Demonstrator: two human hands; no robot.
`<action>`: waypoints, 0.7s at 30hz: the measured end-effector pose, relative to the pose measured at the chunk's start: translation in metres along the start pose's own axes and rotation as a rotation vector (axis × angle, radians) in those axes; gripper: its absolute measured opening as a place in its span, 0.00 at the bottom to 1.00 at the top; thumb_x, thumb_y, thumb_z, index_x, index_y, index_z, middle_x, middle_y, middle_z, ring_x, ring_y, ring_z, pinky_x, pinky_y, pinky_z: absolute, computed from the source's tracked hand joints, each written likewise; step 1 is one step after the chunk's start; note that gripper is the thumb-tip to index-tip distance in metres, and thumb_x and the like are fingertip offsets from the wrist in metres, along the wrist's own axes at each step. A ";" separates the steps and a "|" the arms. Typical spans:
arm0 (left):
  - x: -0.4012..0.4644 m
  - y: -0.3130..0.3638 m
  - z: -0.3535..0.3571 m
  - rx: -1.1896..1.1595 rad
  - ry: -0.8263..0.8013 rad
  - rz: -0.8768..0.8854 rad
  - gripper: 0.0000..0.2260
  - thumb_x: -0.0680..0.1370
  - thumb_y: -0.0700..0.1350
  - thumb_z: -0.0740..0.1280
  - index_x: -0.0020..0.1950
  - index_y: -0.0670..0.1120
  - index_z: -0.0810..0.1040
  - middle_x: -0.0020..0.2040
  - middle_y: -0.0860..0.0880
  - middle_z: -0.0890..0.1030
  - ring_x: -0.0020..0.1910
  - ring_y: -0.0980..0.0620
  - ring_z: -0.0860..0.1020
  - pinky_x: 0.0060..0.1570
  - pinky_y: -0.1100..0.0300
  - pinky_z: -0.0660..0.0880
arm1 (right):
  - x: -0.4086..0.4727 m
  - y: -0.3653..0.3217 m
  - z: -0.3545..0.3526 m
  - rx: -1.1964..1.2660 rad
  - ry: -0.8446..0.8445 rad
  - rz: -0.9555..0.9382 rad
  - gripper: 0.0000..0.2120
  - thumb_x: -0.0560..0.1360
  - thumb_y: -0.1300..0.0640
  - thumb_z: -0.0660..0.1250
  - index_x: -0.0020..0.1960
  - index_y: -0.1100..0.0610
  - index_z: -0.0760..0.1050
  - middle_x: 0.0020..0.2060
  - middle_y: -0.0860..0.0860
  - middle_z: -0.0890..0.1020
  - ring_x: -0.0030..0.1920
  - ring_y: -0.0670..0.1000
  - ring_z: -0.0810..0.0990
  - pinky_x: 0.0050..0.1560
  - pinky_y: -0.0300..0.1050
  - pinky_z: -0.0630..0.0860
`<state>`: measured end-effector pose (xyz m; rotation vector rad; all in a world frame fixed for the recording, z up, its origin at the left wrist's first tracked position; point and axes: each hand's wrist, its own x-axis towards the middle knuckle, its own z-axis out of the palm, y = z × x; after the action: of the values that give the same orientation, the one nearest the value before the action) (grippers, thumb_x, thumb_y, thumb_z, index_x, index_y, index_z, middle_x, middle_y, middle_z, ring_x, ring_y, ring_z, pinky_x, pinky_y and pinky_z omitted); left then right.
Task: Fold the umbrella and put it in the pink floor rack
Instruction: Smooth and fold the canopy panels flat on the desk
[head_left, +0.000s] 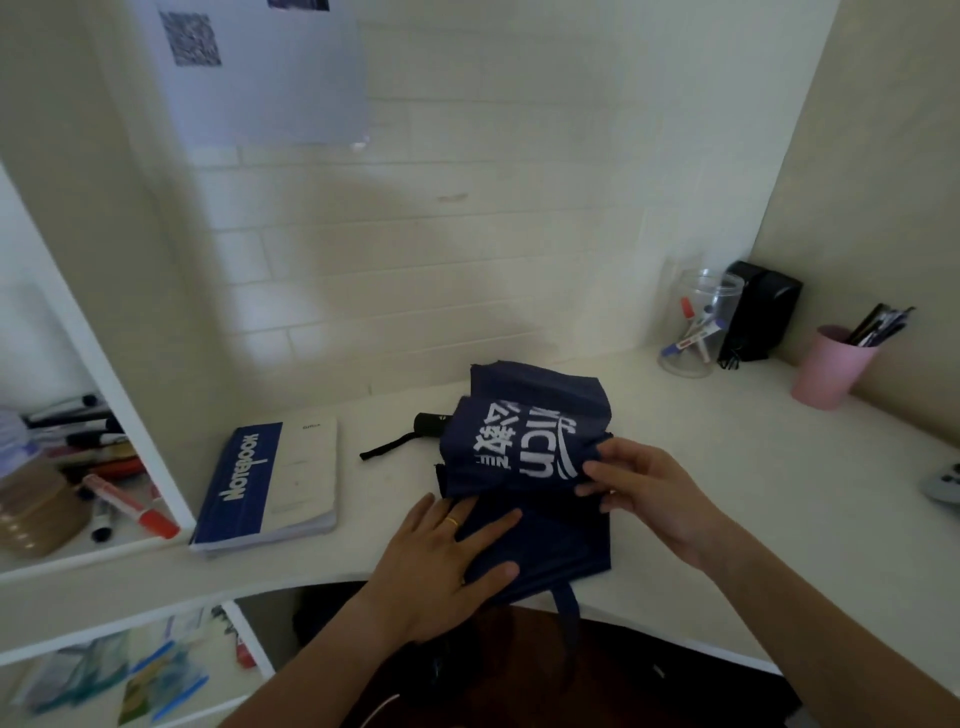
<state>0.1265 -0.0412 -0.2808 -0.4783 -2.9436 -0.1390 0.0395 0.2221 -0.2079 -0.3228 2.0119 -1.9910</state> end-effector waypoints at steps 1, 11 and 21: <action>0.000 -0.001 0.000 -0.009 0.007 0.005 0.27 0.80 0.72 0.40 0.79 0.70 0.40 0.84 0.49 0.53 0.82 0.49 0.51 0.80 0.48 0.45 | -0.004 0.007 0.001 0.005 0.008 -0.002 0.03 0.77 0.65 0.69 0.51 0.61 0.79 0.49 0.59 0.86 0.49 0.58 0.86 0.50 0.48 0.80; 0.003 0.002 -0.041 -0.876 0.504 -0.600 0.22 0.72 0.64 0.74 0.60 0.54 0.77 0.54 0.56 0.80 0.43 0.54 0.81 0.42 0.62 0.77 | -0.010 0.041 -0.004 -0.142 -0.103 -0.116 0.09 0.80 0.66 0.65 0.58 0.63 0.78 0.56 0.56 0.85 0.60 0.55 0.83 0.65 0.49 0.76; 0.027 0.012 -0.053 -1.551 0.266 -0.884 0.25 0.73 0.42 0.79 0.67 0.43 0.74 0.56 0.43 0.85 0.41 0.47 0.87 0.40 0.57 0.81 | -0.012 0.040 -0.006 -0.094 -0.130 -0.127 0.07 0.78 0.68 0.67 0.53 0.60 0.78 0.54 0.55 0.86 0.59 0.54 0.83 0.63 0.45 0.77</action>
<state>0.1128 -0.0276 -0.2230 0.7117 -1.9349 -2.2725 0.0501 0.2324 -0.2475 -0.5998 2.0527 -1.8964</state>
